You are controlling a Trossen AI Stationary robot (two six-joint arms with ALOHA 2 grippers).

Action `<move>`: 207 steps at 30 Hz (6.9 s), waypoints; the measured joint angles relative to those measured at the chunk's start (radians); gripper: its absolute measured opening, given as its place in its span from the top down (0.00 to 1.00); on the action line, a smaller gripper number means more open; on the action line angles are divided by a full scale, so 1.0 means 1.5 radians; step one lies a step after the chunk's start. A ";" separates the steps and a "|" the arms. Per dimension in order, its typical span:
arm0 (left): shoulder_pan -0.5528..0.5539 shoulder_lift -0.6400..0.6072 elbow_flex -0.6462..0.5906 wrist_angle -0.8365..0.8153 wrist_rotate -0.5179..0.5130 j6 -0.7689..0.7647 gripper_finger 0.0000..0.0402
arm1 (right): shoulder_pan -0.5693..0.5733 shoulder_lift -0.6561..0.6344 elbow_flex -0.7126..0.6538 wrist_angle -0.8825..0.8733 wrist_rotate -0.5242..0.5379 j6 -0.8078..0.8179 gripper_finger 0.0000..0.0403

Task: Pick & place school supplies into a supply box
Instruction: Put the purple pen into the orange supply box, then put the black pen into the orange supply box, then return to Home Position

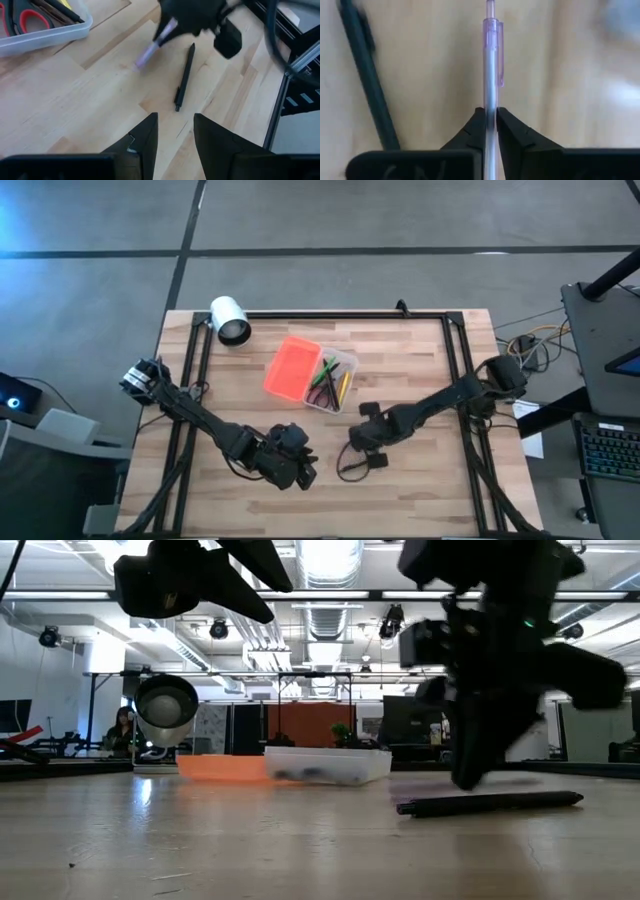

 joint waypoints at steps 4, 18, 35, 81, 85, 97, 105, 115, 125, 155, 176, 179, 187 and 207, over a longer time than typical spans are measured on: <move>-0.002 0.000 0.000 0.000 0.000 0.000 0.73 | -0.017 -0.074 0.054 -0.009 0.032 0.031 0.95; -0.009 -0.001 0.004 0.007 0.000 -0.027 0.73 | -0.276 -0.011 0.208 -0.060 0.030 -0.314 0.94; -0.039 -0.002 0.022 -0.002 -0.024 -0.067 0.73 | -0.269 0.016 0.235 -0.132 0.133 -0.508 0.58; -0.036 -0.002 0.010 -0.014 -0.035 -0.022 0.73 | 0.040 0.057 0.041 0.016 0.016 -0.009 0.95; -0.036 -0.002 0.010 -0.016 -0.043 -0.021 0.73 | -0.008 -0.041 0.062 -0.020 0.112 0.005 0.95; -0.030 -0.002 0.010 -0.004 -0.075 -0.019 0.73 | -0.357 -0.113 0.027 0.167 -0.018 0.431 0.90; -0.030 -0.002 0.010 0.007 -0.075 -0.026 0.73 | -0.359 -0.026 0.048 0.203 -0.059 0.529 0.74; -0.028 -0.002 0.010 0.007 -0.075 -0.030 0.73 | -0.337 -0.106 0.063 0.191 -0.007 0.259 0.59; -0.007 -0.002 0.010 0.007 -0.083 -0.040 0.73 | -0.330 -0.115 0.056 0.086 0.007 0.141 0.63; -0.004 -0.002 0.010 0.016 -0.050 -0.069 0.73 | -0.272 -0.062 0.243 -0.020 0.070 0.037 0.63; 0.114 -0.060 0.010 0.232 0.131 0.155 0.73 | -0.245 -0.694 -0.111 -0.026 0.043 0.092 0.71; 0.120 -0.095 0.010 0.245 0.129 0.217 0.73 | -0.227 -0.781 -0.177 -0.025 0.043 0.121 0.71; 0.082 -0.215 -0.004 0.245 0.078 0.382 0.73 | -0.218 -0.908 -0.252 -0.024 0.074 0.150 0.71; 0.142 -0.478 -0.510 0.702 0.199 0.444 0.73 | -0.276 -0.769 -0.352 0.336 -0.064 0.198 0.71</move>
